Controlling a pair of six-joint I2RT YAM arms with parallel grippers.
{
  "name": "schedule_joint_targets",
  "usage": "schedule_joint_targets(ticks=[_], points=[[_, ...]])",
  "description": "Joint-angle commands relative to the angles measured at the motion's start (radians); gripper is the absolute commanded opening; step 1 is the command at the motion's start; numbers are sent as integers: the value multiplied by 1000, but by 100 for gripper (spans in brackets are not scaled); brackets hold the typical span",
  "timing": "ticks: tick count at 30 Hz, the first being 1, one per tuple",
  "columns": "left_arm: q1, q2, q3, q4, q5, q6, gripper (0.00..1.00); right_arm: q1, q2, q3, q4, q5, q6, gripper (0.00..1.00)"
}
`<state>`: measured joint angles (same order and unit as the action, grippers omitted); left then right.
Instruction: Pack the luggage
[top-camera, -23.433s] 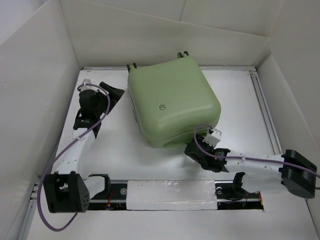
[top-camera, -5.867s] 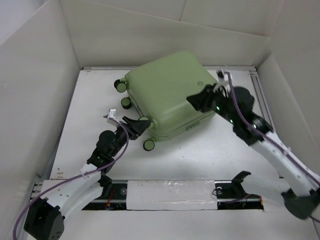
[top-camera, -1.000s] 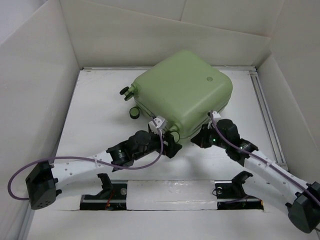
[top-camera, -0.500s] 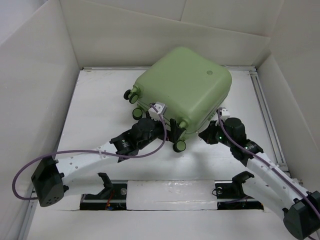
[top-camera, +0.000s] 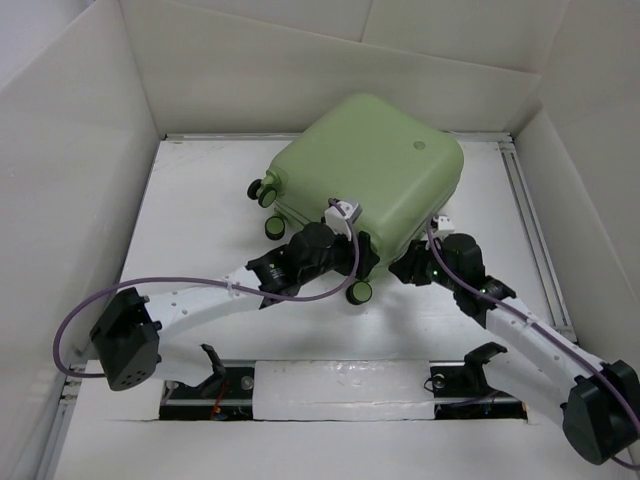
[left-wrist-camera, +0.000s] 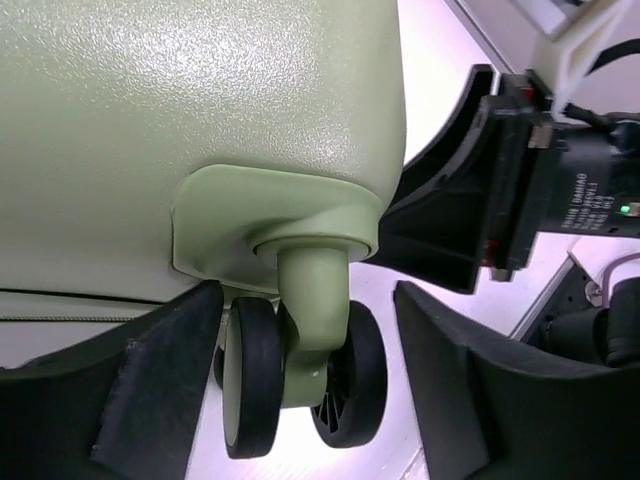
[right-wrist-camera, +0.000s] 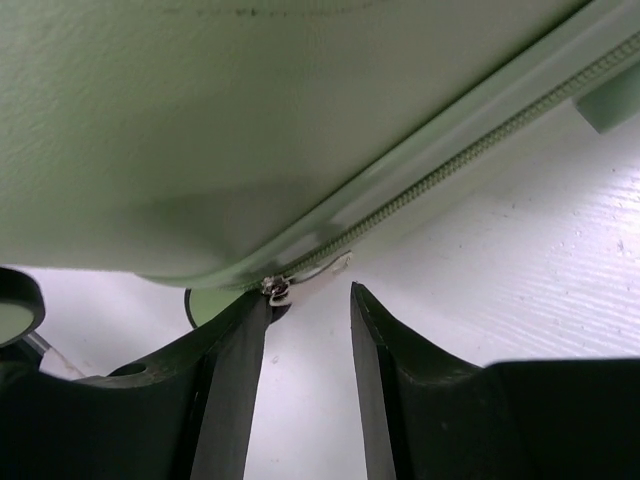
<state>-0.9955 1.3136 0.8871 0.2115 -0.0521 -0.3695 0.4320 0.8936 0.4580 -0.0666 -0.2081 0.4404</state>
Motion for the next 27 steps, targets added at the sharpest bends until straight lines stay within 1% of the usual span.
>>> schedule_joint_targets(ticks=[1, 2, 5, 6, 7, 9, 11, 13, 17, 18, 20, 21, 22, 24, 25, 27], points=[[-2, 7, 46, 12, 18, 17, 62, -6, 40, 2, 132, -20, -22, 45], [-2, 7, 46, 12, 18, 17, 51, -6, 41, 2, 143, -30, -22, 45], [-2, 16, 46, 12, 18, 17, 34, 7, 50, -7, 211, -42, -22, 45], [-2, 16, 46, 12, 18, 17, 20, 7, 39, -21, 223, -42, -22, 44], [-2, 25, 46, 12, 18, 17, 12, 7, 27, -34, 249, -25, -22, 43], [-2, 26, 46, 22, 32, 17, 1, 17, 16, -47, 274, -10, -22, 38], [-2, 15, 56, 22, 46, 7, 0, 17, 16, -56, 309, 7, -31, 31], [-2, 6, 56, 32, 55, -2, 0, 17, 16, -65, 329, 19, -31, 18], [-2, -13, 99, 43, 86, -22, 0, 28, 5, -65, 352, 30, -31, 0], [-2, -13, 111, 43, 101, -22, 0, 42, -8, -65, 352, 20, -19, 0], [-2, -13, 154, 43, 120, -32, 0, 82, -54, -42, 292, 19, -5, 0], [-2, -13, 170, 43, 130, -32, 0, 102, -117, -32, 224, 29, 10, 0], [-2, -2, 188, 43, 141, -32, 0, 144, -149, -19, 184, 39, 29, 0], [-2, 12, 246, 13, 141, -32, 0, 186, -232, 11, 108, 49, 50, 0], [-2, 27, 263, 12, 141, -32, 0, 207, -254, 21, 52, 49, 61, 0], [7, 42, 302, 3, 130, -32, 0, 269, -268, 36, -1, 49, 76, 0]])
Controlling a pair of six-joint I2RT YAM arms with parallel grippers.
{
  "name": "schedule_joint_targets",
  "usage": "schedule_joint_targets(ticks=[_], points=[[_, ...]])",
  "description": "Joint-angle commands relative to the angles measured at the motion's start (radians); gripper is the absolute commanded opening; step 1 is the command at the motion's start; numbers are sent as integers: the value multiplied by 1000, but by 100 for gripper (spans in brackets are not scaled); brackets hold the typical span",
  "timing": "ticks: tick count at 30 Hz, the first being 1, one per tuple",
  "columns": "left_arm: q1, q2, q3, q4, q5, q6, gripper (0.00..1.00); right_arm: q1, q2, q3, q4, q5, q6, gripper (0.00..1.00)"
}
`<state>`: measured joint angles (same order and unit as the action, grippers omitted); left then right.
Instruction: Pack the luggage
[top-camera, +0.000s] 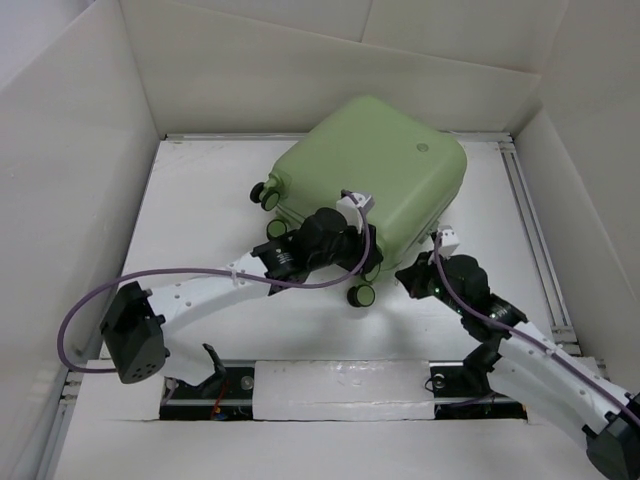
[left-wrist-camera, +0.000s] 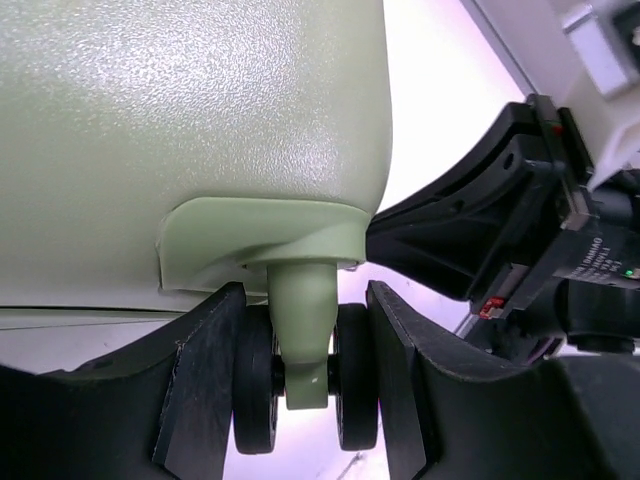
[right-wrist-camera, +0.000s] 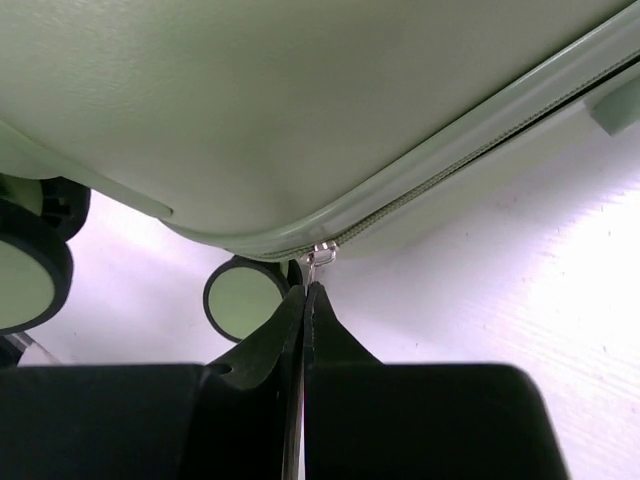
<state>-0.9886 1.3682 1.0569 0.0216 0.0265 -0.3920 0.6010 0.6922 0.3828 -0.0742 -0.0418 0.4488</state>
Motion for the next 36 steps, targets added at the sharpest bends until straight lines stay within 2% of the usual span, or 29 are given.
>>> schedule_joint_targets(ticks=[1, 3, 8, 10, 11, 14, 17, 21, 25, 30, 31, 32, 33, 35, 36], points=[[1, 3, 132, 193, 52, -10, 0, 118, -75, 122, -8, -118, 79, 0], [24, 32, 144, 234, 110, -37, 0, 175, -51, 113, 0, -118, 122, 0], [24, 84, 178, 290, 200, -99, 0, 296, 68, 93, 208, -20, 232, 0], [24, 85, 189, 290, 210, -108, 0, 339, 90, 73, 311, -10, 298, 0], [24, 85, 199, 290, 210, -108, 0, 351, 108, 64, 426, -21, 312, 0], [24, 85, 209, 276, 187, -99, 0, 372, 127, 64, 500, -59, 334, 0], [33, 85, 197, 308, 217, -126, 0, 404, 176, 64, 579, 3, 369, 0], [33, 85, 175, 377, 302, -191, 0, 451, 377, 54, 766, 117, 458, 0], [22, 83, 175, 377, 314, -191, 0, 464, 616, 54, 1099, 218, 530, 0], [-1, 45, 129, 377, 314, -202, 0, 464, 730, 88, 1183, 290, 564, 0], [-1, 45, 118, 377, 314, -202, 0, 473, 730, 88, 1198, 290, 564, 3], [-1, 36, 118, 377, 314, -202, 0, 482, 719, 74, 1173, 302, 564, 27], [-10, 35, 118, 377, 314, -202, 0, 482, 693, 74, 1125, 303, 564, 27], [-10, 26, 106, 386, 303, -202, 0, 514, 618, 74, 980, 380, 544, 44], [-10, 26, 106, 386, 303, -202, 0, 531, 531, 74, 805, 413, 532, 47]])
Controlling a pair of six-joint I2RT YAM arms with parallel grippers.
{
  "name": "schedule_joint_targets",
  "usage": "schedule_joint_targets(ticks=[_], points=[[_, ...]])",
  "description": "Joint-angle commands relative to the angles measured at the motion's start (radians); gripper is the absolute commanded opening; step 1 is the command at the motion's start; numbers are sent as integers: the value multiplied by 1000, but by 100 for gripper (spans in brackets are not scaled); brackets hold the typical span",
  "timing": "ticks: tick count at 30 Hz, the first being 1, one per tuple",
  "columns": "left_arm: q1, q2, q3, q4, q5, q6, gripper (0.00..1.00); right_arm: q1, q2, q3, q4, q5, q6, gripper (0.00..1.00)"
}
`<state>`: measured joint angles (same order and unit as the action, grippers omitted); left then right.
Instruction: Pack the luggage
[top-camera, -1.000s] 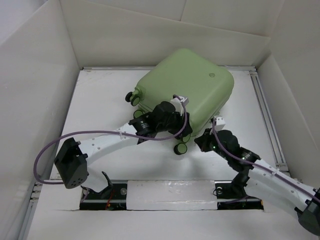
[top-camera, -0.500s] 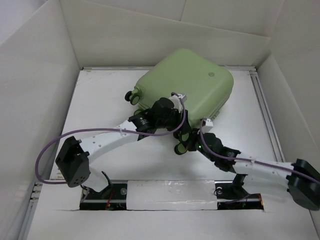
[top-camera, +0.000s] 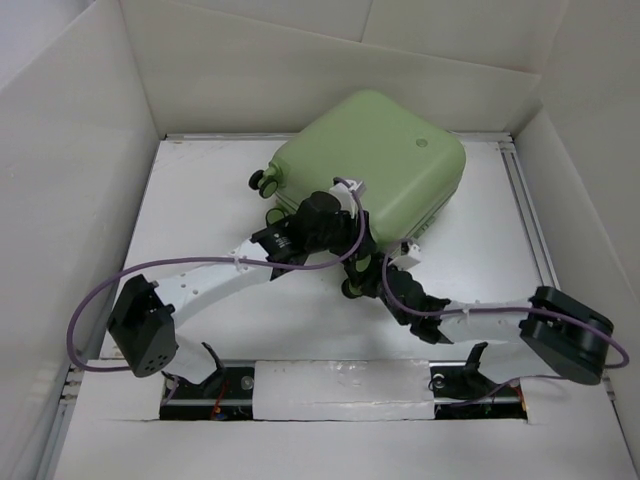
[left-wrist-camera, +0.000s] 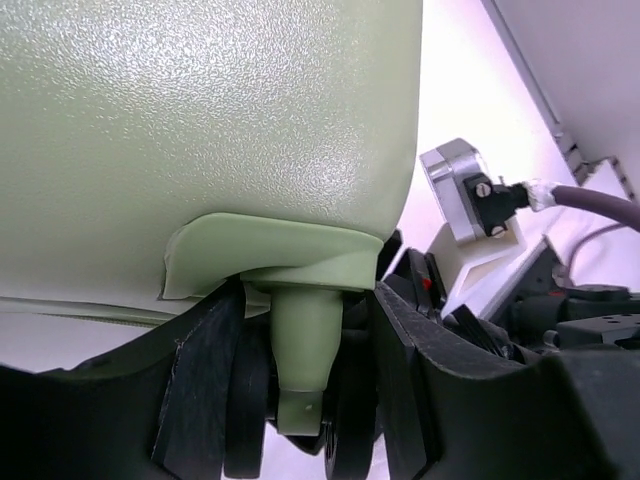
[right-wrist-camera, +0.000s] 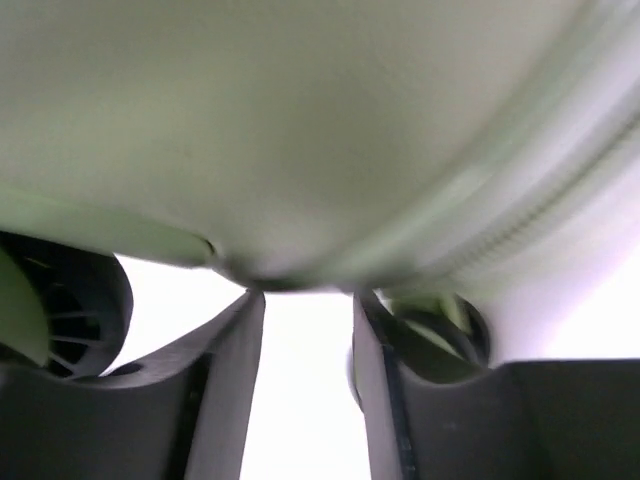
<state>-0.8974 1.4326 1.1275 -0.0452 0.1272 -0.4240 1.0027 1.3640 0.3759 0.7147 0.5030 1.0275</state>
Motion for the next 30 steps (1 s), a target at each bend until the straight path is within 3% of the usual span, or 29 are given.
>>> schedule_joint_targets(ticks=[1, 2, 3, 4, 7, 9, 10, 12, 14, 18, 21, 23, 26, 30], points=[[-101, -38, 35, 453, 203, -170, 0, 158, -185, 81, -71, -104, -61, 49], [-101, -28, 35, 453, 203, -170, 0, 171, -269, 81, -228, -63, -61, 53], [-101, -28, 47, 453, 203, -180, 0, 184, -314, 81, -230, -49, -61, 55], [-101, -17, 48, 453, 203, -180, 0, 198, -357, 81, -386, -31, -61, 55], [-101, -5, 74, 476, 203, -191, 1, 237, -519, 38, -593, -11, -50, 58], [-101, -4, 110, 466, 203, -191, 19, 237, -595, 29, -682, -38, -50, 60], [-101, -4, 126, 446, 187, -167, 45, 237, -656, 29, -755, -47, -50, 62], [-101, -18, 150, 378, 108, -122, 75, 237, -700, 47, -834, -57, -72, 63], [-101, -50, 150, 302, 56, -90, 100, 237, -738, 84, -926, -67, -81, 67], [-19, -251, 7, 234, -148, -62, 100, 237, -747, 145, -1067, -78, -103, 71], [83, -369, -165, 252, -181, -156, 100, 237, -747, 167, -1136, -47, -103, 75], [216, -445, -249, 240, -190, -240, 100, 237, -747, 176, -1146, -35, -103, 75], [435, -483, -365, 249, -79, -327, 100, 237, -747, 176, -1127, -69, -118, 75], [661, -509, -506, 422, 77, -461, 100, 237, -694, 208, -1075, -171, -179, 72]])
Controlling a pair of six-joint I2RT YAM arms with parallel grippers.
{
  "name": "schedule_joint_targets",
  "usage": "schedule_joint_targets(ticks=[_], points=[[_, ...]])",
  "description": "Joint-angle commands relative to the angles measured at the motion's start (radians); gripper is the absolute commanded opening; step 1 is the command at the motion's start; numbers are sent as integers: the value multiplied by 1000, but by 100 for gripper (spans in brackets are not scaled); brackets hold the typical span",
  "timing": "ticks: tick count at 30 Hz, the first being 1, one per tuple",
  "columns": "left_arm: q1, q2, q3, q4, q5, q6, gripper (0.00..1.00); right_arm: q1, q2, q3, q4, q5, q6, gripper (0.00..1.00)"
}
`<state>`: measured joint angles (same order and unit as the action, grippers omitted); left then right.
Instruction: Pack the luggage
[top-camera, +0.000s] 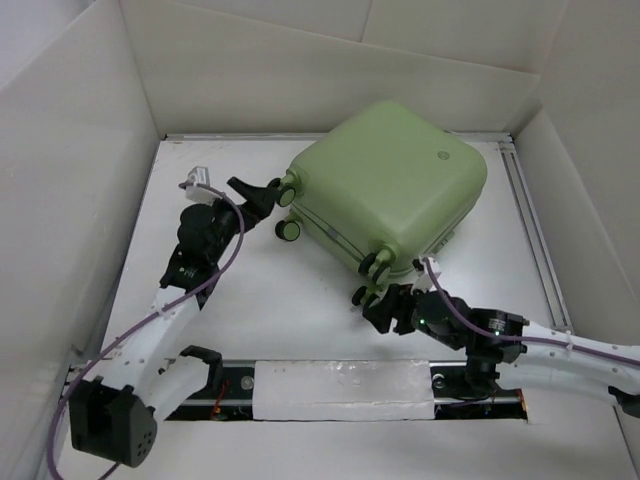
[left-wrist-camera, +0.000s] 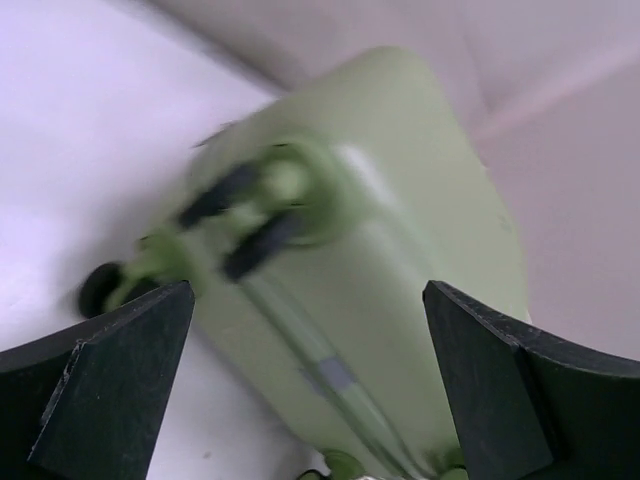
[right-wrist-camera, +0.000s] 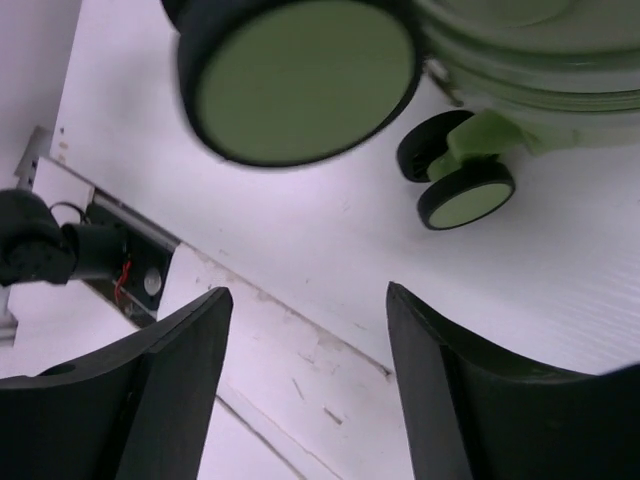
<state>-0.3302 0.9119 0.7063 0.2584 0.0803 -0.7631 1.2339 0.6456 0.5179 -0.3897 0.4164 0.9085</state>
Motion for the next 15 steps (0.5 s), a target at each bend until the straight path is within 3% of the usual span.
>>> schedule_joint_targets(ticks=[1, 3, 7, 11, 15], points=[[126, 12, -99, 154, 154, -149, 100, 6, 49, 67, 60, -108, -74, 68], [183, 39, -90, 209, 217, -150, 100, 6, 72, 76, 78, -158, -112, 66], [183, 159, 24, 169, 252, -19, 100, 6, 92, 86, 87, -171, -134, 65], [183, 237, 48, 220, 317, 53, 100, 6, 80, 125, 147, -220, -187, 73], [146, 291, 79, 251, 340, 94, 100, 6, 136, 221, 160, -229, -247, 74]])
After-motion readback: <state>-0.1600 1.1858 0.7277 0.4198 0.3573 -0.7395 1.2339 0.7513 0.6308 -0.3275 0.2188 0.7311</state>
